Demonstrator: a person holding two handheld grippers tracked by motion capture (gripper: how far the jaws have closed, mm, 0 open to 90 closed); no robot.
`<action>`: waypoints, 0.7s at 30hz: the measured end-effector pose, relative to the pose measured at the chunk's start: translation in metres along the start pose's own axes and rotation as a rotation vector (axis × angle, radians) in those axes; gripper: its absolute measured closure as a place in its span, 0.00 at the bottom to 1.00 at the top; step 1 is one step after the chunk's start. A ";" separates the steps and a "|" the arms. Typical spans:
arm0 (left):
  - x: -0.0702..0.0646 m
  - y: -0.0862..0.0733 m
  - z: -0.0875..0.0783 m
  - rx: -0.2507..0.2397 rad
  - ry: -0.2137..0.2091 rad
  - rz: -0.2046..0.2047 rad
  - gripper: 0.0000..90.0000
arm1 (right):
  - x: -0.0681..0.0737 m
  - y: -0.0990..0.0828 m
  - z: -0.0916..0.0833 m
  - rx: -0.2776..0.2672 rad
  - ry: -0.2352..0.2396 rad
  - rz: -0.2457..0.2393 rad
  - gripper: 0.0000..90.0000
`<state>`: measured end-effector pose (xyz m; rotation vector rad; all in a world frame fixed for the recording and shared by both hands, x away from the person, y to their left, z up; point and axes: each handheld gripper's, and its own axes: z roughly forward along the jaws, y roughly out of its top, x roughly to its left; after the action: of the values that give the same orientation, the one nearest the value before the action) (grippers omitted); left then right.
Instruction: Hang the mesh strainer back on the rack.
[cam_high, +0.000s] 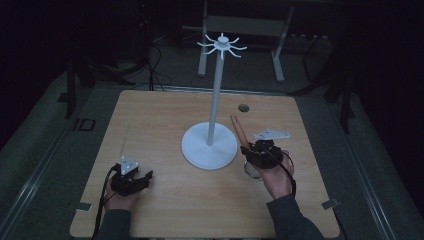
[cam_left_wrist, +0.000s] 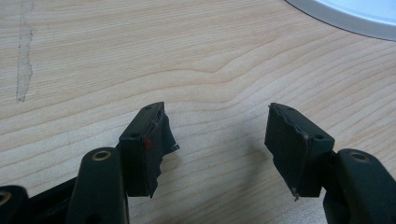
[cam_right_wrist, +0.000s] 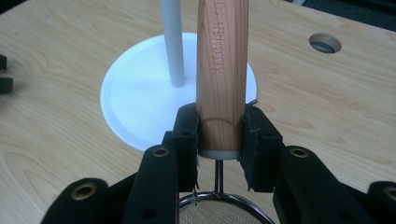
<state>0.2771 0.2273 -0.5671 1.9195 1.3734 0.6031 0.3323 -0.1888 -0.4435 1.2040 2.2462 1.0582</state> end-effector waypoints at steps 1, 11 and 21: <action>0.000 0.000 0.000 0.001 0.000 0.000 0.44 | 0.000 0.001 0.000 -0.008 0.005 0.008 0.77; 0.000 0.000 0.000 0.000 0.000 -0.001 0.44 | -0.001 0.006 -0.003 -0.037 0.001 0.020 0.77; 0.000 0.000 0.000 0.000 0.000 -0.002 0.44 | -0.003 0.012 -0.008 -0.068 -0.003 0.029 0.77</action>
<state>0.2772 0.2275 -0.5671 1.9178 1.3754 0.6023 0.3355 -0.1908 -0.4286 1.2124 2.1785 1.1330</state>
